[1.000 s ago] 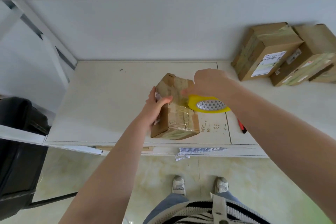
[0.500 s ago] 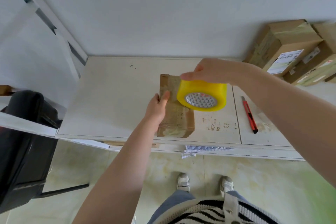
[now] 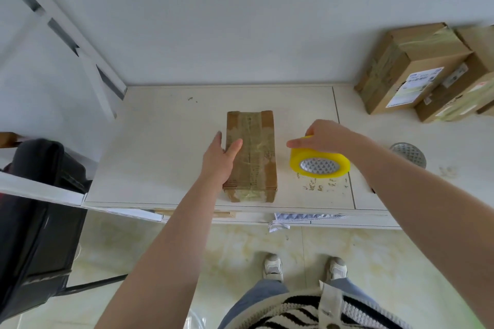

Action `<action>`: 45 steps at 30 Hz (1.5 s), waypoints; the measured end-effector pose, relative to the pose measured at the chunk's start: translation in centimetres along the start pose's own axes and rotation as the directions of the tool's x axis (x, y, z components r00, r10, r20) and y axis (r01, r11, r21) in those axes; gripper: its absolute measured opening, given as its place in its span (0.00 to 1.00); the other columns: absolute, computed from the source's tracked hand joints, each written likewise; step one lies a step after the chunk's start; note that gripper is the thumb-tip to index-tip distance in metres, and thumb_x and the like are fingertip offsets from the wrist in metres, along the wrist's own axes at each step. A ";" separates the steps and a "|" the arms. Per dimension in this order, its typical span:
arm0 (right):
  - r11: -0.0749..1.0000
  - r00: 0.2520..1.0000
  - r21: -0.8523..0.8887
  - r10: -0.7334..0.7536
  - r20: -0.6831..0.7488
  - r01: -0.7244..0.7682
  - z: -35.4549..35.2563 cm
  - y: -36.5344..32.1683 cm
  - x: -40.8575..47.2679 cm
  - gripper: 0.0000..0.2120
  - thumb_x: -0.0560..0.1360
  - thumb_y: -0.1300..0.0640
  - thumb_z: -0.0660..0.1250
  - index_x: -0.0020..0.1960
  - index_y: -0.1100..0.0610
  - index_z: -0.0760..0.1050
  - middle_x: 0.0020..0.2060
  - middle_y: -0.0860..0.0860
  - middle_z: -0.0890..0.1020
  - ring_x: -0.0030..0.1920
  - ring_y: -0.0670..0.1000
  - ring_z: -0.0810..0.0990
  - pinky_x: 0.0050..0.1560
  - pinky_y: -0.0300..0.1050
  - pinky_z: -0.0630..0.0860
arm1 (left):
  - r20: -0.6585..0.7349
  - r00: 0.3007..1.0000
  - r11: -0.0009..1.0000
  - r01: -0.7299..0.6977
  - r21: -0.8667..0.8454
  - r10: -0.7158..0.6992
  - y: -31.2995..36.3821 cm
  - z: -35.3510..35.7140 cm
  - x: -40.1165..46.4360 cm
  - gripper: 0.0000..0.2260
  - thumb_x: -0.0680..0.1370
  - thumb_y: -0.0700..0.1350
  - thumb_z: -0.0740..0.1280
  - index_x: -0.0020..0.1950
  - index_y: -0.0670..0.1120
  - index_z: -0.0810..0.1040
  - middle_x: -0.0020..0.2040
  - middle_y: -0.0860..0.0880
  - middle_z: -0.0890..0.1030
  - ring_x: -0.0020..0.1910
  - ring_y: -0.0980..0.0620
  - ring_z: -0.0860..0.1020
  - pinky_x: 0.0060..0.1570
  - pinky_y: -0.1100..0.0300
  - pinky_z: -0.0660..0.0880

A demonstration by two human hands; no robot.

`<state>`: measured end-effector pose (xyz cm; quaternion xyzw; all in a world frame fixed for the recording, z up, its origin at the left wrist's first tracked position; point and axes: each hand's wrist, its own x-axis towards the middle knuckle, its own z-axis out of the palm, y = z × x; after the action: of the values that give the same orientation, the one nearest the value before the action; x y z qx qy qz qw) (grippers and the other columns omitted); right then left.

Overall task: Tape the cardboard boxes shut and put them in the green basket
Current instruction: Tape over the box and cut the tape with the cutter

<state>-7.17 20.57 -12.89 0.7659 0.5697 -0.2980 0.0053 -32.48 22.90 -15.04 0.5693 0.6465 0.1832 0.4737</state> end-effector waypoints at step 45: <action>0.966 0.968 -0.081 -0.249 -0.010 0.247 -3.1 -7.4 -2.1 0.28 0.70 0.27 0.60 0.33 0.53 0.70 0.30 0.48 0.73 0.31 0.47 0.72 0.32 0.42 0.63 | -0.050 0.999 1.000 0.019 -0.023 -0.020 -2.0 4.9 0.7 0.29 0.84 0.58 0.47 0.51 0.37 0.78 0.44 0.38 0.81 0.44 0.40 0.80 0.39 0.54 0.73</action>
<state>-12.61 22.47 -6.89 0.6907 0.6725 -0.2658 -0.0075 -29.52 21.54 -19.21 0.5530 0.6614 0.2001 0.4656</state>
